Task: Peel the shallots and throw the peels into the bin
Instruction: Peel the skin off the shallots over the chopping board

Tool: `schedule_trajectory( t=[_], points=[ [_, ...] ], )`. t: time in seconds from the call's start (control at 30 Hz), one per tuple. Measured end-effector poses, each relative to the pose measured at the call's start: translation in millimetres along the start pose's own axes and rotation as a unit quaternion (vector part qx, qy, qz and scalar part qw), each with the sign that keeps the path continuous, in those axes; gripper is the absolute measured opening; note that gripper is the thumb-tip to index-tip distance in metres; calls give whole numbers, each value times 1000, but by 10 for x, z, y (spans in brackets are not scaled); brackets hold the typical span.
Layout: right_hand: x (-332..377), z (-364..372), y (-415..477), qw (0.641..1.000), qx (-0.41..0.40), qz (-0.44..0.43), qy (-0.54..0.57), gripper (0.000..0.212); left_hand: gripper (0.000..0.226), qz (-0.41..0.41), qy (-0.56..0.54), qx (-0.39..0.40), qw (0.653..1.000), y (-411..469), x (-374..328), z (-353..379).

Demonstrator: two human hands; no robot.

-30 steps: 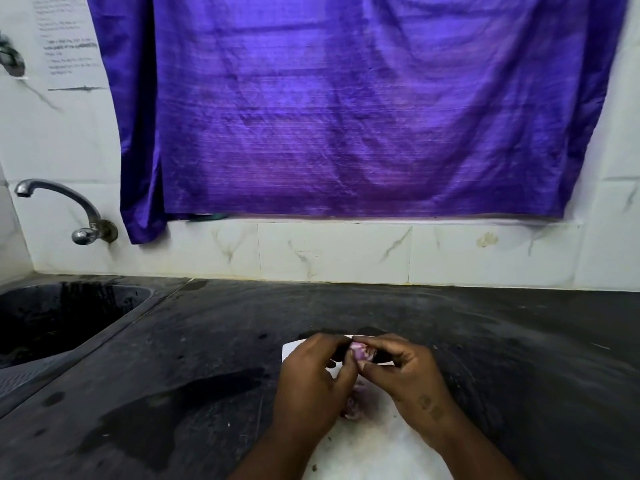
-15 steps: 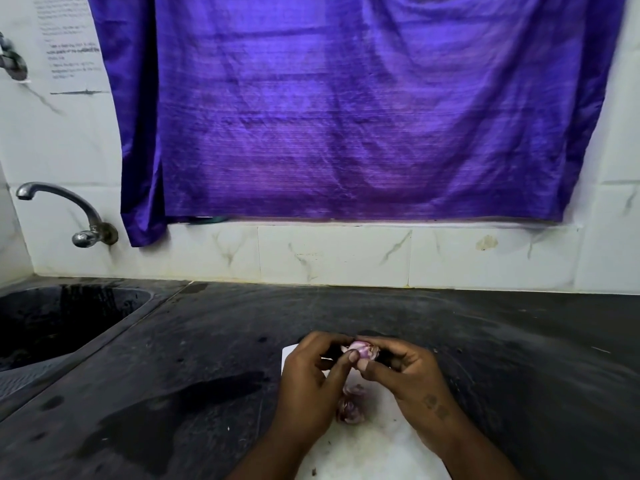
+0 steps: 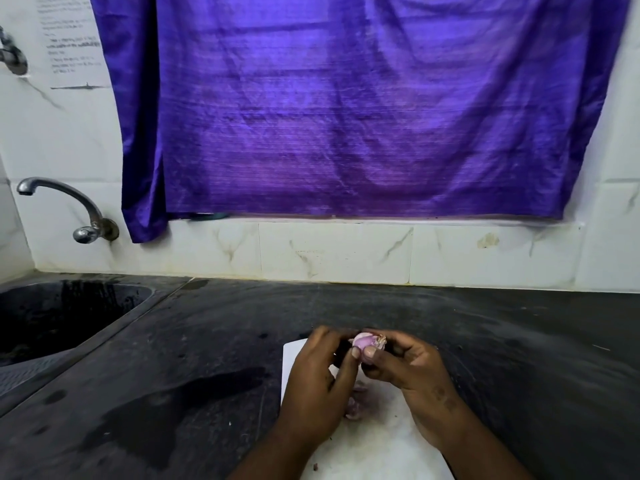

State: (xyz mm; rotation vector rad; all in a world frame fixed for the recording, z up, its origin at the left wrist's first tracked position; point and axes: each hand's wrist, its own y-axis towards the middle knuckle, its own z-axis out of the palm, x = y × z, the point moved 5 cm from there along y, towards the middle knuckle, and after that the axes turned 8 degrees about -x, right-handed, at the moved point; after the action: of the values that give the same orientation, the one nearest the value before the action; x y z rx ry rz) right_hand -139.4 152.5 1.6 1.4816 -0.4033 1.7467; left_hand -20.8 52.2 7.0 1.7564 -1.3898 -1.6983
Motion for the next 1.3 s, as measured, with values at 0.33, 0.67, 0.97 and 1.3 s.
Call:
schedule_trajectory(
  t=[0.33, 0.67, 0.97, 1.3],
  points=[
    [37, 34, -39, 1000, 20, 14, 16, 28, 12, 42, 87, 15, 995, -1, -131, -8],
    [32, 39, -40, 1000, 18, 17, 12, 31, 14, 52, 138, -15, 989, -4, -136, -18],
    [19, 28, -21, 999, 21, 16, 31, 29, 13, -19, 79, -42, 996, 7, -8, -14],
    [-21, 12, 22, 998, 19, 18, 56, 27, 12, -55, 153, -70, 984, 32, 237, -80]
  ],
)
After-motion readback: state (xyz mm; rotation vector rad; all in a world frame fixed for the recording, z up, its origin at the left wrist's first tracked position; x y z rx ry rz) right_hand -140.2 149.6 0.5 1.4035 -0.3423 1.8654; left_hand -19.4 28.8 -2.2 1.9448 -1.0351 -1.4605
